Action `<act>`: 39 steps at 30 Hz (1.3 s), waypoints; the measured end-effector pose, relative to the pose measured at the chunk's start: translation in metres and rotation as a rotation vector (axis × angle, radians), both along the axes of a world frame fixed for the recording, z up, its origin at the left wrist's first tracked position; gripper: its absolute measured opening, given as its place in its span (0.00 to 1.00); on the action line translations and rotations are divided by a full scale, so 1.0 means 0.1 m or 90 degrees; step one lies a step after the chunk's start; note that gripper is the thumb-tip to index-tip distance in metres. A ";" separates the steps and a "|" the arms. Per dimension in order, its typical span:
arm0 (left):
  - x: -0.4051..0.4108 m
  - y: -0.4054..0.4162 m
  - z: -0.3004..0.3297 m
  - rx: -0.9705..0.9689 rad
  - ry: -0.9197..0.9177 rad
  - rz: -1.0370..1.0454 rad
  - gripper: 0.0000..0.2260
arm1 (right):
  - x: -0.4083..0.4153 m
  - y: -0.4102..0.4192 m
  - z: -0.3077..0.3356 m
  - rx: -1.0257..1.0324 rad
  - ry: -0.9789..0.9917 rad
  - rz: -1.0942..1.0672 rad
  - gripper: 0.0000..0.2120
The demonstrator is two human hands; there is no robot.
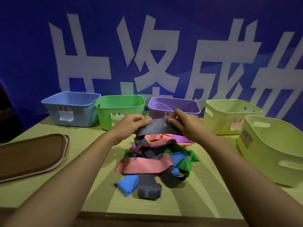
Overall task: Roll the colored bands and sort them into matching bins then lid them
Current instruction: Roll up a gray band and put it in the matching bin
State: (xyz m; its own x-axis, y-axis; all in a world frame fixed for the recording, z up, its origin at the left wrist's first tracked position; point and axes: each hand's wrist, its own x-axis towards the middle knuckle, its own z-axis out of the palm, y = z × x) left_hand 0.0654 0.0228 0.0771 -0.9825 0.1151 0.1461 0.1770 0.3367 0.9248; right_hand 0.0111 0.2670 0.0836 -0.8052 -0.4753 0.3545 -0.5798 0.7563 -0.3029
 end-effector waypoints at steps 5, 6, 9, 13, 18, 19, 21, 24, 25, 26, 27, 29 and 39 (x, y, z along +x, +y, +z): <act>0.06 -0.07 0.20 -0.039 -0.015 0.006 0.12 | -0.02 0.04 -0.03 -0.126 -0.065 0.000 0.12; 0.06 -0.08 0.23 -0.046 -0.027 0.006 0.13 | -0.04 0.03 -0.04 -0.162 -0.082 -0.002 0.12; 0.07 -0.07 0.35 0.002 -0.063 0.013 0.11 | -0.05 0.01 -0.02 -0.265 -0.157 -0.001 0.11; 0.13 0.02 0.56 0.198 -0.058 0.083 0.07 | 0.00 -0.04 -0.05 -0.328 -0.259 0.005 0.14; 0.27 0.22 0.85 0.405 -0.045 -0.043 0.10 | 0.07 -0.12 -0.13 -0.363 -0.305 0.019 0.16; 0.29 0.27 0.89 0.399 -0.030 -0.060 0.13 | 0.08 -0.13 -0.14 -0.373 -0.316 0.025 0.17; 0.31 0.36 0.96 0.320 0.014 -0.060 0.18 | 0.10 -0.15 -0.13 -0.397 -0.335 0.036 0.17; 0.33 0.49 1.03 0.193 0.069 -0.025 0.15 | 0.18 -0.17 -0.07 -0.412 -0.384 0.050 0.17; 0.34 0.52 1.06 0.181 0.078 -0.020 0.13 | 0.22 -0.19 -0.04 -0.422 -0.398 0.051 0.19; 0.34 0.55 1.08 0.175 0.087 -0.012 0.11 | 0.24 -0.20 -0.03 -0.438 -0.406 0.049 0.21; 0.34 0.58 1.11 0.165 0.099 -0.001 0.09 | 0.27 -0.22 0.00 -0.462 -0.406 0.044 0.23; 0.34 0.61 1.16 0.147 0.122 0.013 0.09 | 0.31 -0.24 0.08 -0.547 -0.401 0.051 0.30; 0.43 0.54 1.27 0.098 0.143 -0.009 0.14 | 0.50 -0.23 0.63 -0.717 -0.136 0.213 0.19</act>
